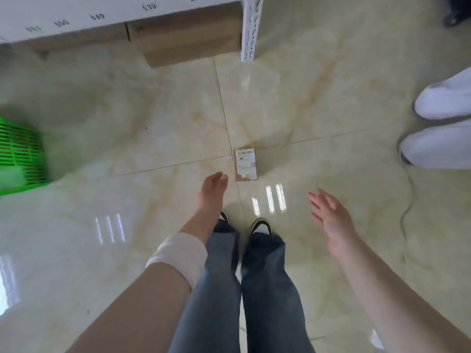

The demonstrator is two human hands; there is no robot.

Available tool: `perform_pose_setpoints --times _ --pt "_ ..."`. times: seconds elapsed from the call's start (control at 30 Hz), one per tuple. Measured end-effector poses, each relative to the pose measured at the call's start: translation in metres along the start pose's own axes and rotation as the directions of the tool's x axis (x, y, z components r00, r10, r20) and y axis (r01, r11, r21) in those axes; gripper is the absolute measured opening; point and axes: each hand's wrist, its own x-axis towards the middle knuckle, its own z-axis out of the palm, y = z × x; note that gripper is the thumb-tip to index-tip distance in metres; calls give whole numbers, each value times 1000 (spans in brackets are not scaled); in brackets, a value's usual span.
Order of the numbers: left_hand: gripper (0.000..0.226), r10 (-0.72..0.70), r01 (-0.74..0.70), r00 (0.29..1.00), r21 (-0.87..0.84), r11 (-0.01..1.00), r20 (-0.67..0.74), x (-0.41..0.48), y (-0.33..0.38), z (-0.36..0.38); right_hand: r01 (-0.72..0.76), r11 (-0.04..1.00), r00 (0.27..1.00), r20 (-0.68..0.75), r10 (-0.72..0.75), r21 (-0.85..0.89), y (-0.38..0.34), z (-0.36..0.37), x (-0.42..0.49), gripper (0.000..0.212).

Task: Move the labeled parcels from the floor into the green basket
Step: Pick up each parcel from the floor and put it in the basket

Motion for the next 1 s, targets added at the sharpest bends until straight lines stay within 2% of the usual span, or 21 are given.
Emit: perform_pose_setpoints --times 0.17,0.3,0.37,0.4,0.5,0.57,0.6,0.67,0.8,0.87,0.93,1.0 --pt "45 -95 94 995 10 995 35 92 -76 36 -4 993 994 109 16 -118 46 41 117 47" --pt "52 -102 98 992 53 994 74 200 -125 72 2 972 977 207 47 -234 106 106 226 61" --pt "58 -50 45 996 66 997 71 252 -145 88 72 953 970 245 2 -293 131 135 274 65" --pt "61 -12 8 998 77 997 54 276 -153 95 121 950 964 260 -45 -286 137 147 296 60" --pt "66 112 -114 993 127 985 25 330 -166 109 304 945 910 332 -249 -122 149 176 344 32" --pt "79 224 -226 974 104 969 26 349 -169 116 378 924 881 326 -342 -52 158 183 366 25" --pt "87 266 -267 964 72 961 12 356 -170 119 388 921 876 318 -363 -15 160 185 373 21" --pt "91 248 -249 968 -23 968 -27 366 -174 123 374 926 882 290 -372 50 167 189 381 23" --pt "76 154 -146 988 -203 968 24 374 -177 122 324 935 887 297 -353 142 169 197 380 23" --pt "59 142 -114 986 -277 954 83 361 -164 114 277 946 895 313 -317 167 156 197 370 28" --pt "49 149 -106 981 -300 948 123 341 -147 101 237 960 905 326 -274 149 135 196 345 43" --pt "53 183 -142 976 -290 946 117 308 -125 84 203 971 917 323 -233 124 107 192 307 61"
